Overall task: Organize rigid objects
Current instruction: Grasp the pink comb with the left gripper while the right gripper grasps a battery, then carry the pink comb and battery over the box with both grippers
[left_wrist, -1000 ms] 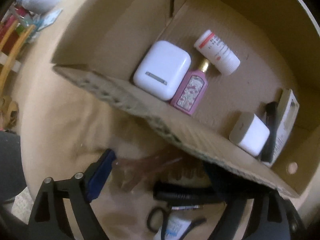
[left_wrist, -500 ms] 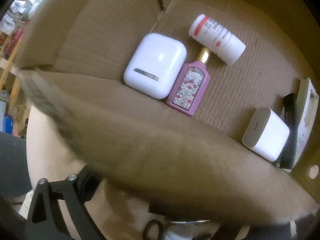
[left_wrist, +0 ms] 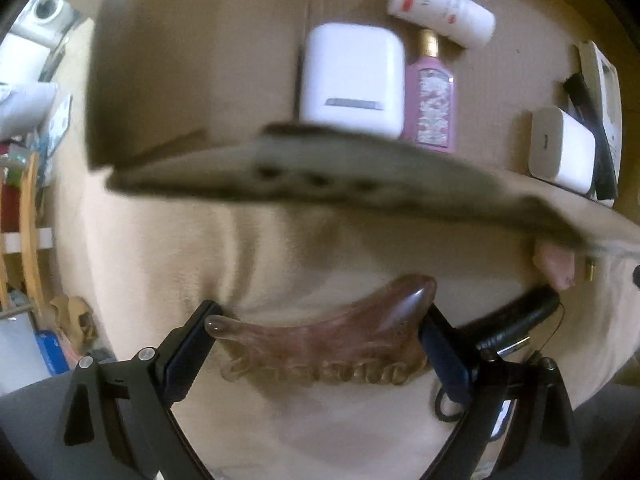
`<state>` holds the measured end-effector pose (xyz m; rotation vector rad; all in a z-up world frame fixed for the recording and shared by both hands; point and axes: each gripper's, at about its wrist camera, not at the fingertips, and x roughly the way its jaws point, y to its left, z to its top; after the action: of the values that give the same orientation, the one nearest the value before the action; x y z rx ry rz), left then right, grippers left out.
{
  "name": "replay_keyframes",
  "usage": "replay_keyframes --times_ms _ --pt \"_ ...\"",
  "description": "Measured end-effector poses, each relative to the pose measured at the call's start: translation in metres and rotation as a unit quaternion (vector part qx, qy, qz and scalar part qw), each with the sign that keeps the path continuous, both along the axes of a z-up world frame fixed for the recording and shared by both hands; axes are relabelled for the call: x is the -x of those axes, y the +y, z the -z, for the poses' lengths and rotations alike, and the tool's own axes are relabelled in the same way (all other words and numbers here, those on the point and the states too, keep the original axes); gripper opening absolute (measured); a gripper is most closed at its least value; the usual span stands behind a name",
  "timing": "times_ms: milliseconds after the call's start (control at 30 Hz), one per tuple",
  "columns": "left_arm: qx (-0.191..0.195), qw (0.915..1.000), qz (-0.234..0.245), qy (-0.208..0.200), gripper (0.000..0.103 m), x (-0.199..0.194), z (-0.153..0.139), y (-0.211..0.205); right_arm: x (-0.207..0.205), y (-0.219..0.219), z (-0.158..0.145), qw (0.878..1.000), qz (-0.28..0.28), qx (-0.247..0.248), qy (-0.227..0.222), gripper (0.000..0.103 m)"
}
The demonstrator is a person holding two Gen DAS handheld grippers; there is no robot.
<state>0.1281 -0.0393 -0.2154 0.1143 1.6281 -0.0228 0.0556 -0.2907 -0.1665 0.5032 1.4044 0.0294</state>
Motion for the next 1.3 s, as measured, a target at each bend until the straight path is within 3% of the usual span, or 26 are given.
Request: replay_keyframes --times_ms 233,500,600,833,1100,1300 --pt "-0.004 0.9998 -0.009 -0.015 0.101 0.001 0.008 0.008 -0.010 0.018 0.021 0.999 -0.031 0.024 0.022 0.060" --pt "0.004 0.9997 -0.008 -0.024 0.096 0.004 0.001 0.010 -0.024 0.053 0.034 0.988 -0.098 0.117 0.015 0.038" --pt "0.005 0.9995 -0.015 -0.029 0.096 0.000 -0.014 0.010 -0.021 0.059 0.033 0.981 -0.121 0.154 0.003 0.011" --pt "-0.002 0.9980 -0.020 -0.060 0.096 0.012 -0.044 0.031 -0.002 0.047 0.006 0.991 -0.098 0.089 -0.019 0.011" --pt "-0.012 0.9947 -0.018 -0.100 0.096 0.035 -0.073 0.040 0.034 0.037 -0.026 0.994 -0.080 0.045 -0.053 0.011" --pt "-0.006 0.9891 -0.014 -0.146 0.096 0.045 -0.112 0.048 0.056 0.039 -0.064 0.988 -0.092 0.061 -0.103 0.011"
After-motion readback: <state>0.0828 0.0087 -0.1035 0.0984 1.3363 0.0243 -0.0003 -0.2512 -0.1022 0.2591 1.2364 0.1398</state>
